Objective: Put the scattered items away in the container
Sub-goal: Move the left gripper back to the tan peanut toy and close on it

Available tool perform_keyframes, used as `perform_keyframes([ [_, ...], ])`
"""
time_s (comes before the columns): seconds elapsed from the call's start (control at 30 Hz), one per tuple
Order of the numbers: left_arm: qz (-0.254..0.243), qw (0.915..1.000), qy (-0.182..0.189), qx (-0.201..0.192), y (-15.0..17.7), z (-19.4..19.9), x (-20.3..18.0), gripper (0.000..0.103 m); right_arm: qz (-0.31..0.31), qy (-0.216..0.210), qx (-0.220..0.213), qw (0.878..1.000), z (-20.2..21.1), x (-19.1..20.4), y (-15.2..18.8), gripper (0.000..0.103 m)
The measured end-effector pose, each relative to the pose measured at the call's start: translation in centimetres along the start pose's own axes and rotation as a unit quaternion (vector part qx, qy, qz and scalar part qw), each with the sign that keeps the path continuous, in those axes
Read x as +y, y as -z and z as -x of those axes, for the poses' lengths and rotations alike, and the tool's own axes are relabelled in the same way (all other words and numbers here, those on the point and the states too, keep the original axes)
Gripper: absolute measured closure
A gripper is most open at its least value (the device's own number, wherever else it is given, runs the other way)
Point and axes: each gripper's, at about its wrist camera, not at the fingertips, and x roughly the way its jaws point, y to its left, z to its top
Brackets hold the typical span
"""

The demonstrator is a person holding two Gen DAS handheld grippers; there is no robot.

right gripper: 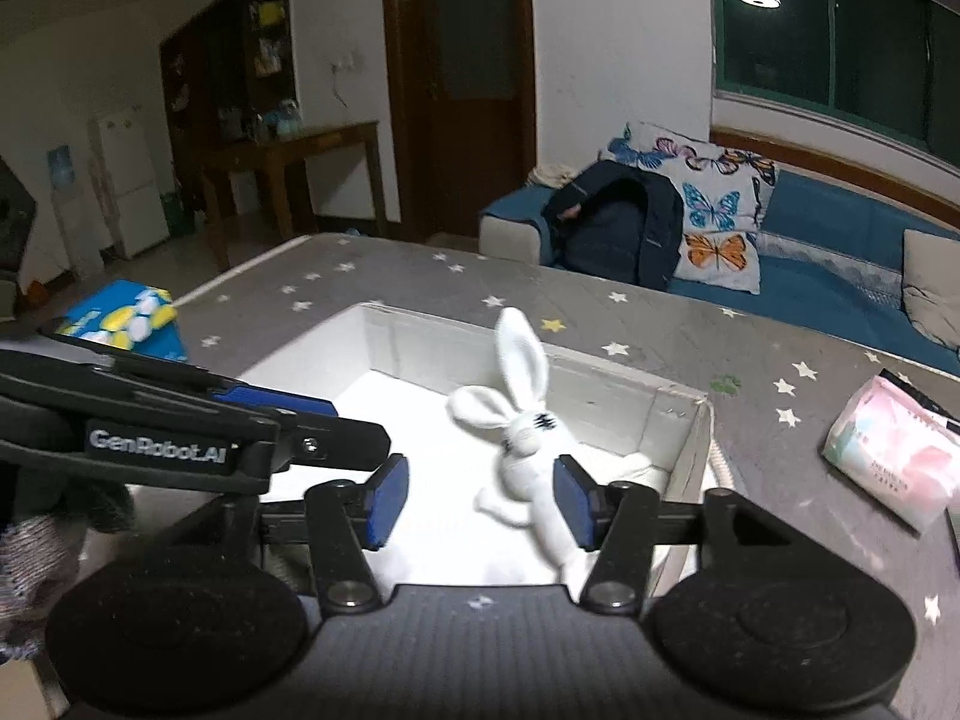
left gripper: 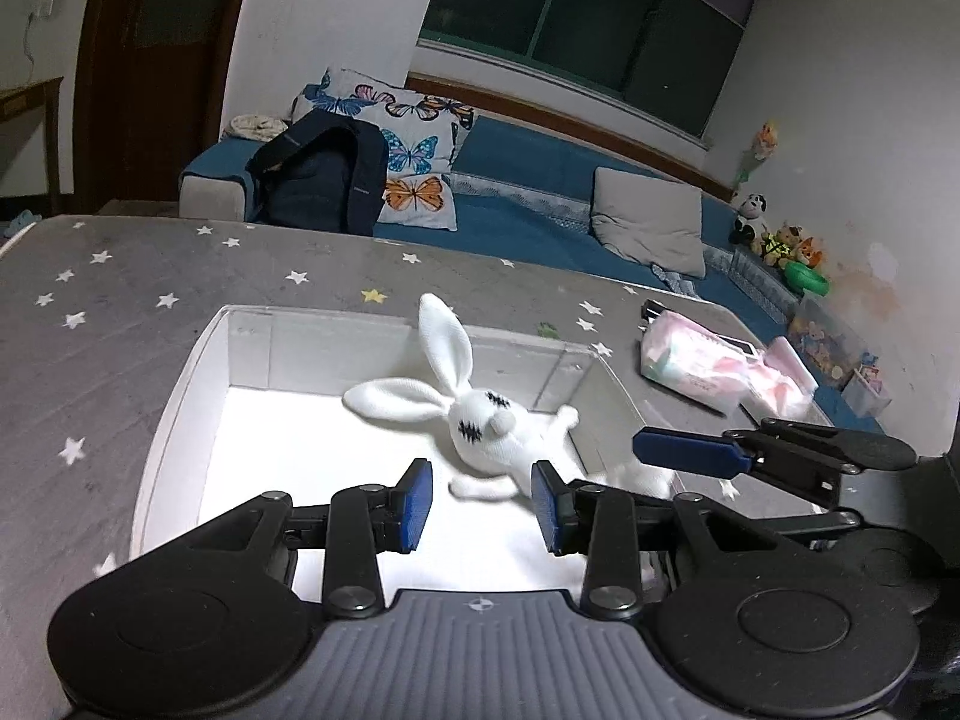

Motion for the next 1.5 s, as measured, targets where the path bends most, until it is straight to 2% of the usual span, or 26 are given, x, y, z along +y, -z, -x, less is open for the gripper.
perform_keyframes([
  [0.3, -0.014, 0.9998, -0.012, 0.000, 3.9, 3.9, -1.4, 0.065, 0.010, -0.018, -0.023, 1.000, 5.0, 3.0, 3.3, 0.042],
  [0.4, -0.015, 0.9998, -0.010, 0.004, 5.2, 5.0, -1.7, 0.065, 0.009, -0.020, -0.028, 0.999, 6.2, 3.5, 4.5, 0.037],
  [0.63, -0.015, 0.9997, -0.015, 0.015, 8.2, 6.9, -2.0, 0.065, 0.005, -0.027, -0.025, 0.999, 8.0, 5.1, 7.4, 0.035],
  [1.03, -0.009, 0.9991, -0.021, 0.035, 11.3, 8.2, -2.0, 0.065, 0.019, -0.034, -0.009, 0.999, 9.2, 7.1, 10.5, 0.035],
  [1.5, -0.017, 0.9982, -0.001, 0.057, 13.8, 8.9, -2.9, 0.065, 0.040, -0.061, 0.021, 0.997, 9.7, 8.7, 12.8, 0.035],
])
